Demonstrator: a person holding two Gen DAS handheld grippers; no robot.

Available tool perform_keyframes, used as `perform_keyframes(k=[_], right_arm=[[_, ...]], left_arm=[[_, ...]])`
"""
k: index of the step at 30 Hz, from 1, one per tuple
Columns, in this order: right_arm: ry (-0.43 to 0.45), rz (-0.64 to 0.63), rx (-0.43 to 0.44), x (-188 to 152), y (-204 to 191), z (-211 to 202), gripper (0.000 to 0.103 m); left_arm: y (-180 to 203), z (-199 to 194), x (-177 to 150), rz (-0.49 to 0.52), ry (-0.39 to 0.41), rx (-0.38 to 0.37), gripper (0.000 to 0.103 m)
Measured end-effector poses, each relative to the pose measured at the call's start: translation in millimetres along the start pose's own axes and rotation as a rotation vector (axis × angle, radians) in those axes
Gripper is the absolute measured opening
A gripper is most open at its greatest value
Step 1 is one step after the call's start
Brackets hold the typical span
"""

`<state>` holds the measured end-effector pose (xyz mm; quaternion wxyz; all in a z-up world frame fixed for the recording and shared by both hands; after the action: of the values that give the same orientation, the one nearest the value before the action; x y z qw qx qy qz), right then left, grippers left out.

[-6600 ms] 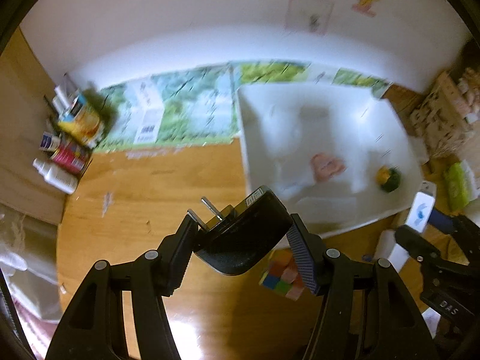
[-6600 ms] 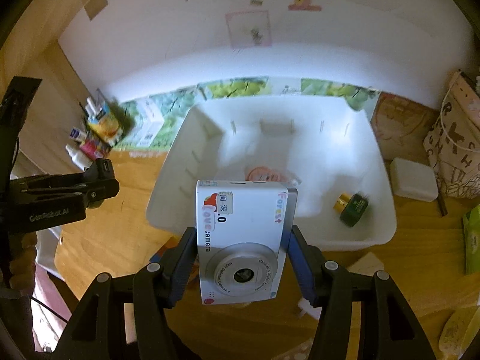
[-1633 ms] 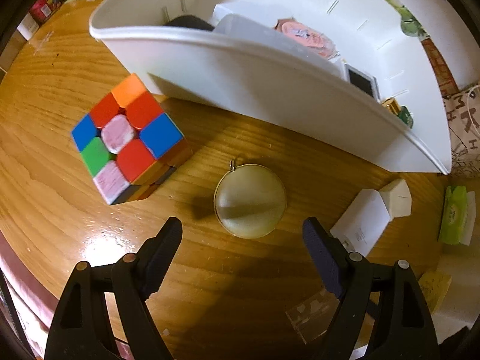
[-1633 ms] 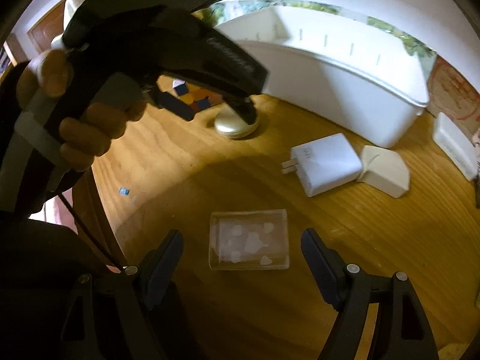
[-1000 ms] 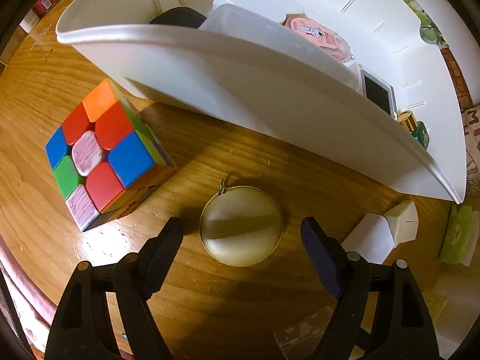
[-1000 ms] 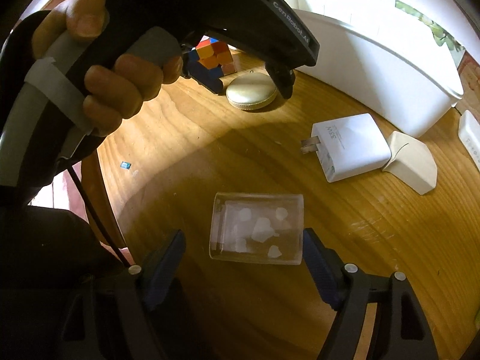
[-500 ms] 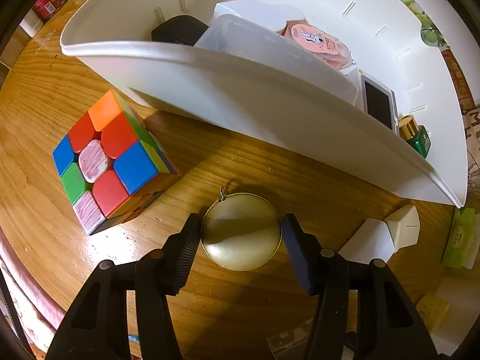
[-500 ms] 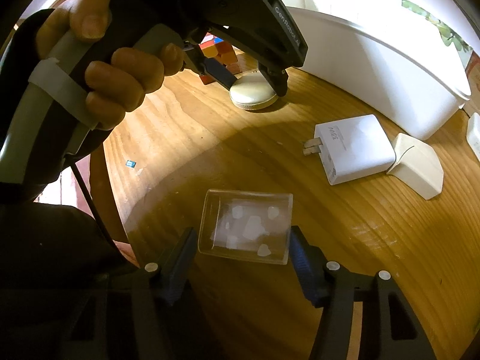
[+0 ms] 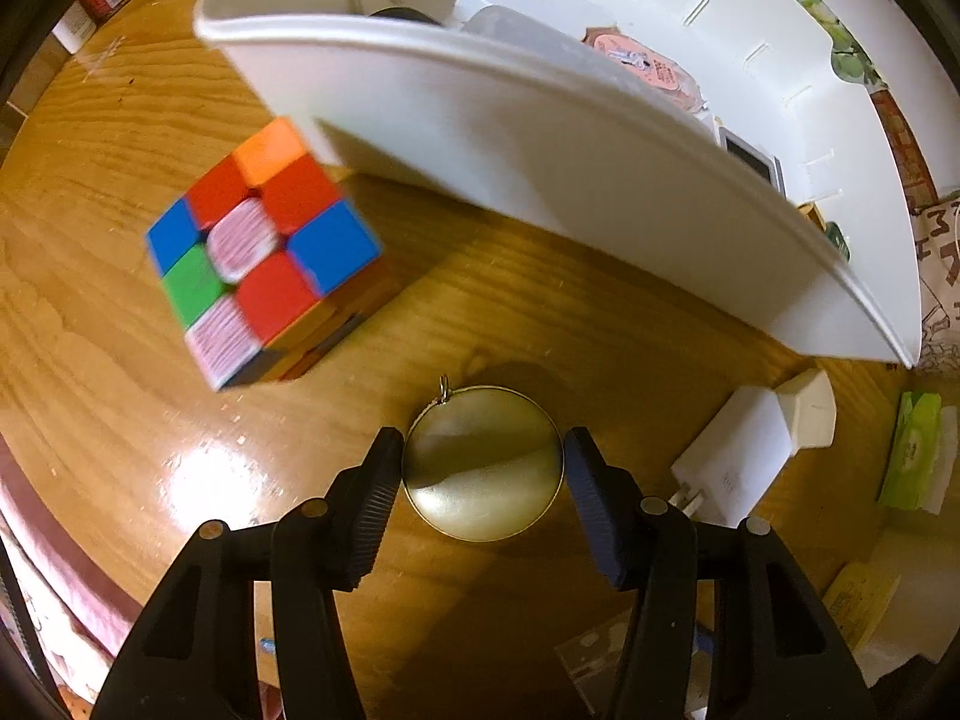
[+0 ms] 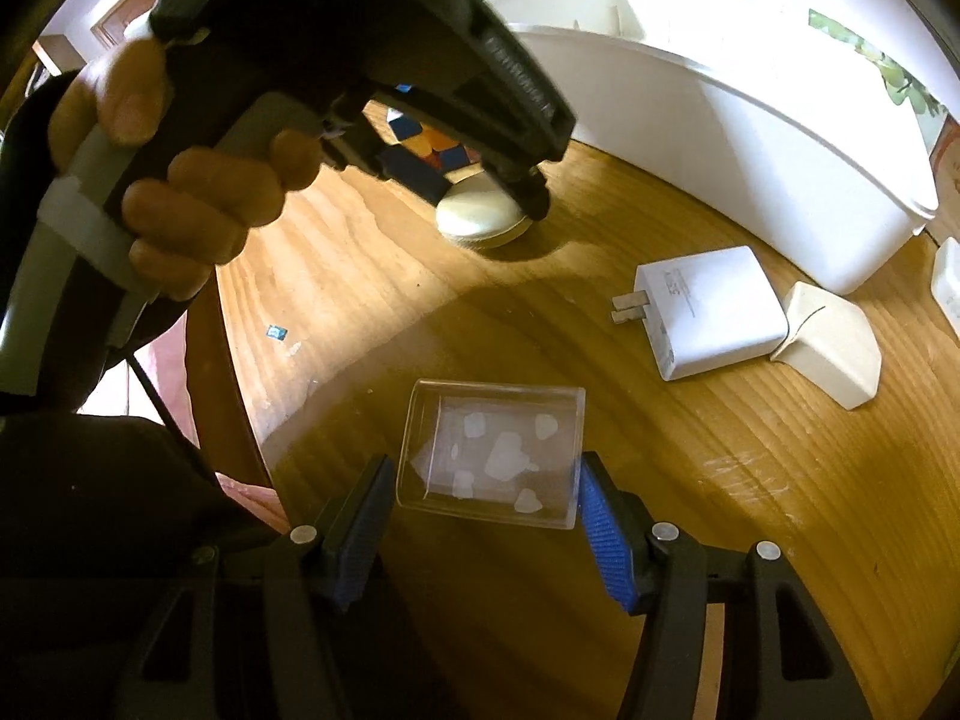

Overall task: Organize rigid objects
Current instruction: 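Close the right gripper on the clear heart-print plastic box while the left holds the compact, then carry the round compact and clear box over the white bin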

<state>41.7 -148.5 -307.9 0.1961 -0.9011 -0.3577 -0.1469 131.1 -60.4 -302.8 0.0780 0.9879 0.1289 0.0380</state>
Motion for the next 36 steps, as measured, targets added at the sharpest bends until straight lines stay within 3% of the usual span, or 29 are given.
perform_keyframes(k=[21, 28, 36], right_arm=[[0.111, 0.005, -0.011, 31.6, -26.5, -16.8, 0.061], [0.192, -0.005, -0.018, 58.6, -33.0, -23.8, 0.061], [0.305, 0.019, -0.039, 92.0, -23.8, -41.6, 0.061]], left_arm=[[-57.3, -68.0, -36.2, -0.013, 0.043, 0.09, 0.059], [-62.9, -105.2, -19.0, -0.008, 0.093, 0.123, 0.059], [-51.5, -139.6, 4.9, 0.067, 0.181, 0.162, 0.059]])
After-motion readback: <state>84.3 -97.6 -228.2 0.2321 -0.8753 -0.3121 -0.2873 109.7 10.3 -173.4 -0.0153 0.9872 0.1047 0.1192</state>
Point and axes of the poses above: each gripper's, at about its wrist camera, not at the fingertips, and z roughly the way its jaws point, y to its right, x to its top, the point moved 9 cm from there along z, roughly the way its jaws point, and after that the axes turned 1 degree about -x, right-handed, at the moved point
